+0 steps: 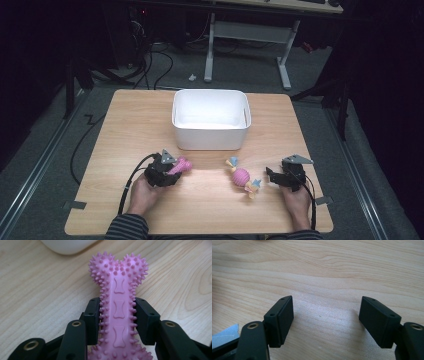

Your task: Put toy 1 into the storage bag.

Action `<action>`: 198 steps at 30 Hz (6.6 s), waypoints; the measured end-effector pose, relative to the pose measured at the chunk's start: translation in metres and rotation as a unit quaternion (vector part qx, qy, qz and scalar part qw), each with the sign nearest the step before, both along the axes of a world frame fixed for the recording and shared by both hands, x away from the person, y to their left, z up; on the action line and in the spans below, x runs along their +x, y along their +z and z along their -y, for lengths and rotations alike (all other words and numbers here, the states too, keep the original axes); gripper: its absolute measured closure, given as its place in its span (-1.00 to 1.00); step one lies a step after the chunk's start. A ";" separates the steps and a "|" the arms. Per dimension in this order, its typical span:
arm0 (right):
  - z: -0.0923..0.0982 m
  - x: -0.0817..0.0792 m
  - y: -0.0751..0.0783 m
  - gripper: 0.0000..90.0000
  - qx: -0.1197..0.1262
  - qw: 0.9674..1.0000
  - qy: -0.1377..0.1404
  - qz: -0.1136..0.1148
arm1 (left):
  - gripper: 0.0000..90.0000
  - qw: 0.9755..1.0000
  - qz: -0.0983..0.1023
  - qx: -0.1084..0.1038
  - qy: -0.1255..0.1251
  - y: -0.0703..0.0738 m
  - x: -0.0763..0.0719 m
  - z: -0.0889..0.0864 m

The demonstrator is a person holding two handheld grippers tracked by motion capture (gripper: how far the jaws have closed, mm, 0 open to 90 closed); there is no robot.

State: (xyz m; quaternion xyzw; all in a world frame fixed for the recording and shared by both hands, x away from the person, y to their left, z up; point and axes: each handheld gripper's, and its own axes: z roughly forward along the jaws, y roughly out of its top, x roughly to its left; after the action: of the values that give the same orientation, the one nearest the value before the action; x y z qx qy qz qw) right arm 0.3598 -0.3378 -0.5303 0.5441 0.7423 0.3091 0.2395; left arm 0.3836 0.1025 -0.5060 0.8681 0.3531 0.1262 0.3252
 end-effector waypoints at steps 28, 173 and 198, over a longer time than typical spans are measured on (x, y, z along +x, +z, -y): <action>0.000 0.000 0.000 -0.38 0.000 1.000 0.002 -0.001 | 0.32 0.997 0.015 -0.076 -0.011 0.091 0.002 -0.012; -0.001 0.000 0.000 -0.38 0.000 1.000 0.005 -0.001 | -0.20 0.981 0.114 -0.147 0.052 0.149 0.059 -0.037; -0.001 0.000 0.000 -0.38 0.000 1.000 0.005 -0.001 | -0.21 0.973 0.118 -0.183 0.069 0.126 0.019 -0.066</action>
State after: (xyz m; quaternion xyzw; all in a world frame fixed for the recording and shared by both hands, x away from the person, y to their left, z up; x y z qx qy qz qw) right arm 0.3594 -0.3372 -0.5302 0.5407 0.7452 0.3096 0.2377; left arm 0.4031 0.1683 -0.3797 0.7460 0.3887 0.1834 0.5086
